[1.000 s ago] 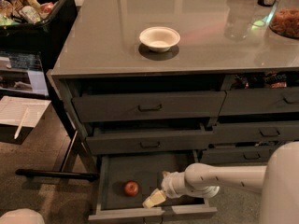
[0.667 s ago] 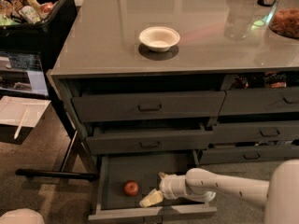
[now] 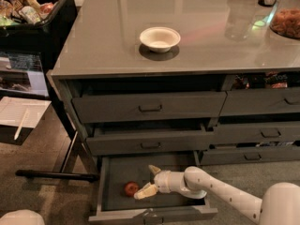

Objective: Pick apple from bottom drawer and place on counter

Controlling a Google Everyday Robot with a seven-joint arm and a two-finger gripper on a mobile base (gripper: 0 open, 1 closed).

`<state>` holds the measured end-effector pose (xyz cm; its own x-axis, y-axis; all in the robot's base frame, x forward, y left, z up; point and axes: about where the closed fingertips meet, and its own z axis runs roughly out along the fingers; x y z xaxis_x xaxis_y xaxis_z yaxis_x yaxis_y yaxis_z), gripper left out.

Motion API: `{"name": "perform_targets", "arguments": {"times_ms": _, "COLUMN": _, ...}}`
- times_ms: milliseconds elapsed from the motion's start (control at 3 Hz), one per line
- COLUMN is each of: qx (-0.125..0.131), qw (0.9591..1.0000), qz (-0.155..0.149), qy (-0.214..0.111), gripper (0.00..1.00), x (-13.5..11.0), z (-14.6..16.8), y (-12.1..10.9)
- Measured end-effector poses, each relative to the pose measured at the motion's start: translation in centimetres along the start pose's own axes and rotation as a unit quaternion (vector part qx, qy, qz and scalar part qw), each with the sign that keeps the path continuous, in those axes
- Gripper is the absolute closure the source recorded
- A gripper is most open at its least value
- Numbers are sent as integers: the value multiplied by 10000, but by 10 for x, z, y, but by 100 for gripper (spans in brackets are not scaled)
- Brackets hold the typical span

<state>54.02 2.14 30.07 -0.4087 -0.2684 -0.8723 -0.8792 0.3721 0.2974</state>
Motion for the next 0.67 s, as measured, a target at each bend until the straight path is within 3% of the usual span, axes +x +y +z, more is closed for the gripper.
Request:
{"name": "perform_targets", "arguments": {"times_ms": 333, "qx": 0, "qw": 10000, "qz": 0, "qy": 0, "gripper": 0, "x": 0, "z": 0, "y": 0}}
{"name": "perform_targets", "arguments": {"times_ms": 667, "qx": -100, "qw": 9998, "qz": -181, "qy": -78, "gripper": 0, "x": 18, "z": 19, "y": -13}}
